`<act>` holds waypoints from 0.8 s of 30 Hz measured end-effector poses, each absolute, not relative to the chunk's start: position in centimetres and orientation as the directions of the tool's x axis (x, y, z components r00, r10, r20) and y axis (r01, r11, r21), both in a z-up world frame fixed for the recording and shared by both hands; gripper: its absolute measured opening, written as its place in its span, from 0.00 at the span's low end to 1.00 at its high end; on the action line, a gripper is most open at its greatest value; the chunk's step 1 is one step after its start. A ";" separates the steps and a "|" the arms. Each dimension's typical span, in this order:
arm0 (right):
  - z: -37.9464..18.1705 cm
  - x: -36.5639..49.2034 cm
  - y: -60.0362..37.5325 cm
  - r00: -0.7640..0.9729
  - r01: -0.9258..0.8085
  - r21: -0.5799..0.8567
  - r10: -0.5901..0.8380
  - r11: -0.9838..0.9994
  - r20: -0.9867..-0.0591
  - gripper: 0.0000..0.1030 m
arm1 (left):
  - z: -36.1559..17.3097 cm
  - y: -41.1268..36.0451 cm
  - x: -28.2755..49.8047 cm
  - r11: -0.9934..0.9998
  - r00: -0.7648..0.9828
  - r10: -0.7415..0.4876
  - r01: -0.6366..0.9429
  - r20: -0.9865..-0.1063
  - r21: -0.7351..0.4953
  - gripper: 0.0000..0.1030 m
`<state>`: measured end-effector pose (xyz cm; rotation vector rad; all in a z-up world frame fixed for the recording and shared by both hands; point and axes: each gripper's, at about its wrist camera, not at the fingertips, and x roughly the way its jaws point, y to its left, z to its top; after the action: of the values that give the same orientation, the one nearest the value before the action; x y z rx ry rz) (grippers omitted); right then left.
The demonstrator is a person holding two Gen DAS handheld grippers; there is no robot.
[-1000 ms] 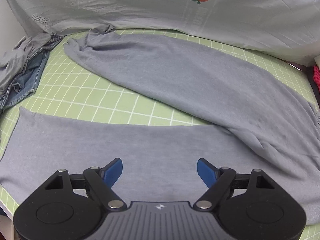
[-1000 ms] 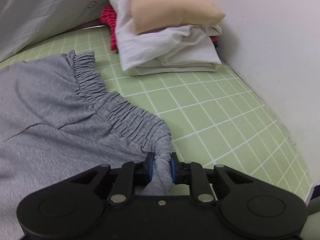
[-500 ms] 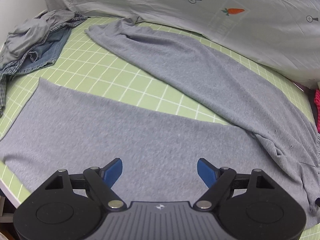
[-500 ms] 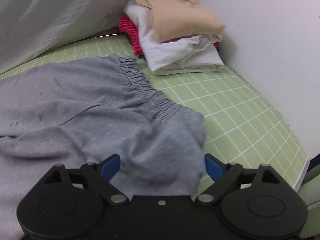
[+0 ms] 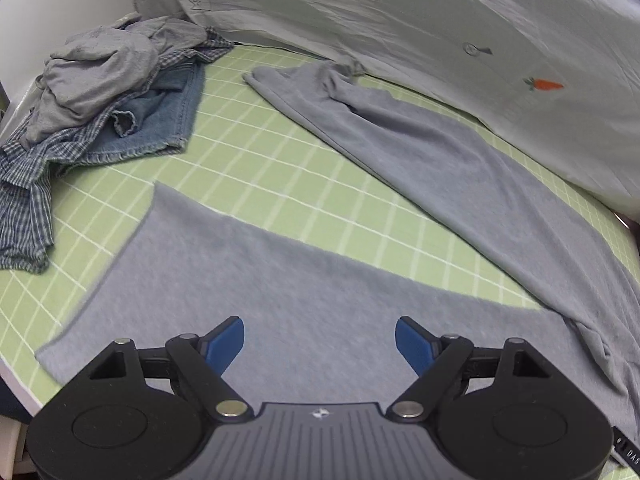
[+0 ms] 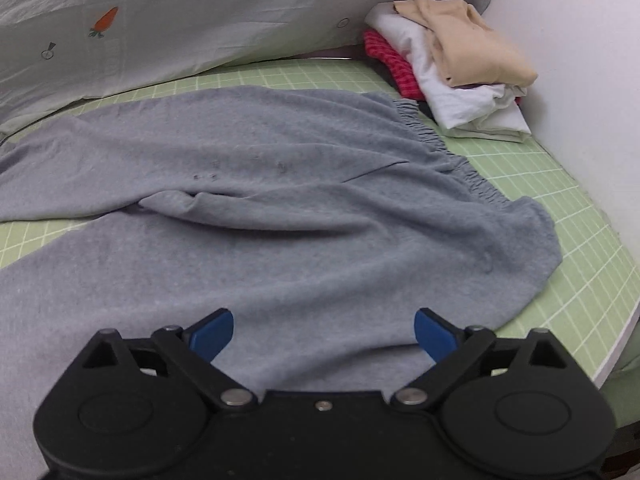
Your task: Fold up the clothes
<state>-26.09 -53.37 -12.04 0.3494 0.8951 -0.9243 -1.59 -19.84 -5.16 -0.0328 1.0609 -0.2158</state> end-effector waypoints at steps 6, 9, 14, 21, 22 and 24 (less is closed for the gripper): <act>-12.5 -20.1 -49.8 0.304 0.825 -0.052 -0.519 0.563 -0.799 0.97 | -4.5 -15.6 5.7 0.983 0.492 -0.170 0.150 -0.854 -0.109 0.81; -12.6 -16.7 -49.3 0.310 0.831 -0.036 -0.515 0.555 -0.799 0.97 | -4.5 -14.3 10.1 0.982 0.498 -0.174 0.153 -0.849 -0.111 0.81; -12.5 -11.2 -49.8 0.300 0.835 -0.030 -0.500 0.550 -0.812 0.97 | -5.4 -13.3 18.5 0.979 0.508 -0.196 0.152 -0.839 -0.136 0.81; -11.7 -6.9 -51.3 0.239 0.852 -0.082 -0.524 0.517 -0.817 0.97 | -8.3 -15.4 28.5 0.975 0.492 -0.216 0.157 -0.844 -0.158 0.79; -11.7 -6.5 -51.5 0.230 0.854 -0.087 -0.523 0.512 -0.821 0.97 | -8.7 -15.9 29.7 0.975 0.493 -0.215 0.156 -0.843 -0.157 0.79; -11.8 -5.6 -51.7 0.210 0.852 -0.111 -0.529 0.511 -0.822 0.97 | -9.5 -16.9 31.9 0.976 0.497 -0.212 0.154 -0.842 -0.154 0.79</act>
<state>-5.58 -51.69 -11.79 0.4097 0.9403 -0.9979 31.86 -16.87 -9.47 -0.0615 1.0276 -0.2216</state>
